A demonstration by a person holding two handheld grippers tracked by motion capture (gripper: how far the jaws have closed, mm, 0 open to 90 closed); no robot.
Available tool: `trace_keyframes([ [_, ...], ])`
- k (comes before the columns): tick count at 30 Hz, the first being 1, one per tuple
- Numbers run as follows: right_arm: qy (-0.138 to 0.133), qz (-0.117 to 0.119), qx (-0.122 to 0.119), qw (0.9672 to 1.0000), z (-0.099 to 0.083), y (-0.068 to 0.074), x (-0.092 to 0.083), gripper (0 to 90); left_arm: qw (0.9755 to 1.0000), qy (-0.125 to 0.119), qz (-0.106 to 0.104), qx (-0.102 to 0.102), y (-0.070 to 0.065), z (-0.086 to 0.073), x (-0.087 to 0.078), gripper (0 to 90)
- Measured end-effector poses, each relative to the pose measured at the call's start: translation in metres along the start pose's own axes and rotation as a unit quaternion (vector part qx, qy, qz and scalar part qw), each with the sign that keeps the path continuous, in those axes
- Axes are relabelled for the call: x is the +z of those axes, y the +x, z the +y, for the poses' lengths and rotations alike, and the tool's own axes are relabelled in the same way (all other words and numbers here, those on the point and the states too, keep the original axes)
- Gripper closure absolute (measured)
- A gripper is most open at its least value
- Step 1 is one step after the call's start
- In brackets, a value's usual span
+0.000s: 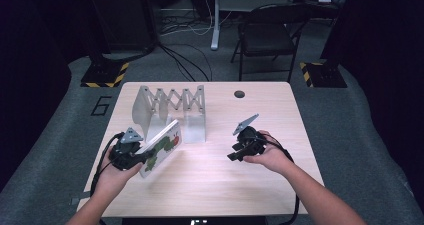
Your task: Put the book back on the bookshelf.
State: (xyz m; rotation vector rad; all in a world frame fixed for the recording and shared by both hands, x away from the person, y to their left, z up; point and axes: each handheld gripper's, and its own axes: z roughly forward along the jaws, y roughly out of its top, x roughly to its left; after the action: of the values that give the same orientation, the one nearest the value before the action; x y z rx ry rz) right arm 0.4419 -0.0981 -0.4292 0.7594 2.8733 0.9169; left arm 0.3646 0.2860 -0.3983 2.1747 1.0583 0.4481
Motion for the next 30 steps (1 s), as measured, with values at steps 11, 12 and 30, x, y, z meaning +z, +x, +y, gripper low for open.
trace_keyframes([
  [11,-0.003,-0.003,0.005,1.0000,-0.001,0.003,0.005,51.9,0.9997,-0.009,0.019,-0.015,0.005,-0.004,-0.009,75.5],
  [12,-0.003,-0.003,0.005,1.0000,-0.001,0.003,0.005,51.9,0.9997,-0.009,0.019,-0.015,0.005,-0.004,-0.009,75.6],
  [30,-0.003,-0.008,0.000,1.0000,-0.004,0.000,0.002,52.0,0.9979,-0.010,0.052,-0.037,0.025,-0.008,-0.021,75.5],
])
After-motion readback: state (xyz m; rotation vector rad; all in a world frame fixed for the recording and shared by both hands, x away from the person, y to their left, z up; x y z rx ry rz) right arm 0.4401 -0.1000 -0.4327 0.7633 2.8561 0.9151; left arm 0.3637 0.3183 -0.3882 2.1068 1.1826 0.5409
